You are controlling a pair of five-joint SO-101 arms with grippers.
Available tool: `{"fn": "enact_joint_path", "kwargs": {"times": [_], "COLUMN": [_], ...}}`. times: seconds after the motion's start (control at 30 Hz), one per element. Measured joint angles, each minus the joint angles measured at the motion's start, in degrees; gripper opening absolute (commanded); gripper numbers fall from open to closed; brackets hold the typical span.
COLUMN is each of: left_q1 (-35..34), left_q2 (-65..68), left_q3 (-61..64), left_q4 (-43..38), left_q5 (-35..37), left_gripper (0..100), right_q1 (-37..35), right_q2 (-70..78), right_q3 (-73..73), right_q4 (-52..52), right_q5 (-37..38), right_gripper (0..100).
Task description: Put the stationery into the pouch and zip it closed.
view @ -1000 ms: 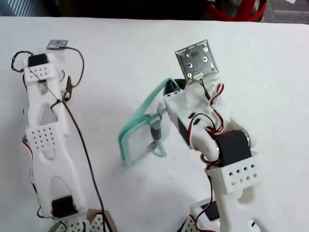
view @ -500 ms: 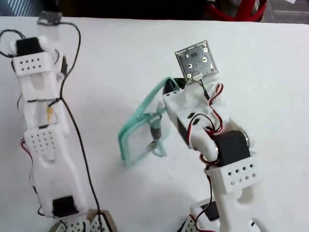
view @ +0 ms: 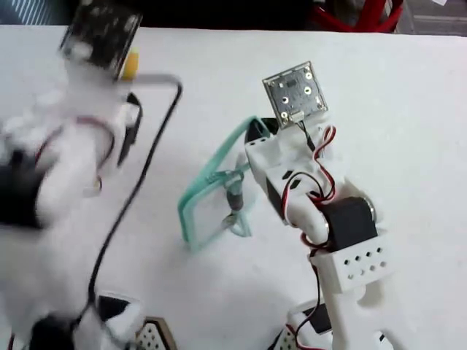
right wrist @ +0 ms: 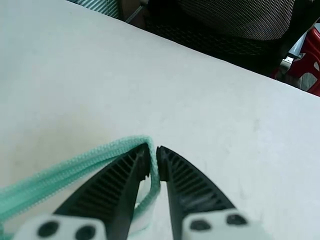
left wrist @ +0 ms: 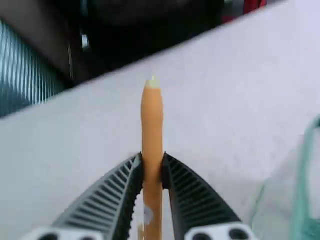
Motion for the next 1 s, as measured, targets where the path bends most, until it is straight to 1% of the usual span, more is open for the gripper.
{"fn": "enact_joint_path", "kwargs": {"times": [0.13, 0.27, 0.37, 0.47, 0.53, 0.73, 0.9, 1.0], "left_q1": [8.4, 16.3, 23.2, 28.7, 29.7, 29.1, 28.9, 27.4], "left_q2": [-14.3, -19.3, -21.2, -23.0, -23.5, -24.2, -25.0, -25.0], "left_q3": [5.6, 13.6, 21.0, 27.7, 32.0, 44.1, 49.4, 51.3], "left_q4": [-12.1, -27.6, -37.4, -44.7, -49.5, -61.4, -64.9, -66.2], "left_q5": [10.3, 20.7, 23.1, 23.6, 23.6, 23.6, 23.6, 23.6], "left_gripper": [3, 3, 3, 3, 3, 3, 3, 3], "right_q1": [0.0, 0.0, 0.0, 0.0, 0.0, 0.0, 0.0, 0.0], "right_q2": [0.0, 0.0, 0.0, 0.0, 0.0, 0.0, 0.0, 0.0], "right_q3": [0.0, 0.0, 0.0, 0.0, 0.0, 0.0, 0.0, 0.0], "right_q4": [0.0, 0.0, 0.0, 0.0, 0.0, 0.0, 0.0, 0.0], "right_q5": [0.0, 0.0, 0.0, 0.0, 0.0, 0.0, 0.1, 0.0], "right_gripper": [1.9, 1.9, 1.9, 1.9, 1.9, 1.9, 1.9, 1.9]}}
